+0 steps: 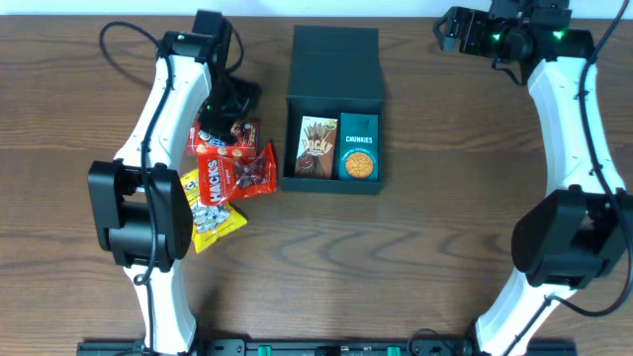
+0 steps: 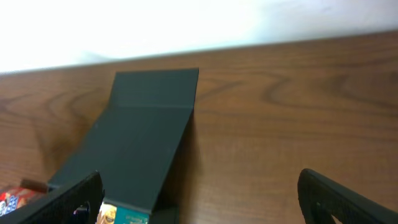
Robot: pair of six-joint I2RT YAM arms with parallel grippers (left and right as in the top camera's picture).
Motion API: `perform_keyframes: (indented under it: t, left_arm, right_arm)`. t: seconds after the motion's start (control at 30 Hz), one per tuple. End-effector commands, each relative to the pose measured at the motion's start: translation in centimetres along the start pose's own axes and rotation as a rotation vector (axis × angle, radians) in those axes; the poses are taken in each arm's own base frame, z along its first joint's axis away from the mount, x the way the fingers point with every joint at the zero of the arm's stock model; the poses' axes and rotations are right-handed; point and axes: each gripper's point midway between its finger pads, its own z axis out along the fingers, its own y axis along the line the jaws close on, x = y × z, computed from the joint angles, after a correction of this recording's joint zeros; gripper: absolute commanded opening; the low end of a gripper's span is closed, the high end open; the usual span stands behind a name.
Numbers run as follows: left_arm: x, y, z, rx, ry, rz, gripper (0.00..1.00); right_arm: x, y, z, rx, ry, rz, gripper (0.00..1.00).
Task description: Pack container
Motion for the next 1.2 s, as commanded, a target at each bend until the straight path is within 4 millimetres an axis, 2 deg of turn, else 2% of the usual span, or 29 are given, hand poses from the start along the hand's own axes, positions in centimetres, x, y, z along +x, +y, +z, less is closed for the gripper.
perform_keyframes:
  t: [0.0, 0.13, 0.2, 0.37, 0.67, 0.77, 1.0, 1.17]
  left_arm:
    - [-1.3, 1.4, -0.3, -0.054, -0.087, -0.249, 0.79]
    - [-2.1, 2.1, -0.5, -0.073, -0.144, -0.344, 0.75]
    - [-2.7, 2.4, -0.6, -0.077, -0.184, -0.394, 0.77]
    - [-4.2, 2.4, -0.9, -0.062, -0.271, -0.442, 0.81]
    - [-5.7, 2.0, -1.0, -0.037, -0.350, -0.439, 0.97]
    - [-5.9, 2.0, -0.4, -0.050, -0.348, -0.441, 0.98]
    - [-6.8, 2.3, 2.5, -0.108, -0.344, -0.451, 0.98]
    - [-7.9, 1.6, 3.7, -0.085, -0.329, -0.472, 0.97]
  right_arm:
    - [-0.7, 0.1, -0.9, 0.004, -0.018, 0.004, 0.99]
    - [-0.5, 0.1, -0.9, 0.005, -0.010, 0.003, 0.99]
    - [-0.3, 0.0, -0.9, 0.007, -0.001, 0.007, 0.99]
    - [0.3, -0.1, -0.9, 0.010, 0.022, 0.009, 0.99]
    - [0.5, -0.1, -0.9, 0.011, 0.029, 0.011, 0.99]
    - [0.6, -0.1, -0.9, 0.011, 0.034, -0.002, 0.99]
    - [1.1, -0.2, -1.0, 0.014, 0.053, -0.007, 0.99]
    - [1.2, -0.2, -1.0, 0.014, 0.057, -0.011, 0.99]
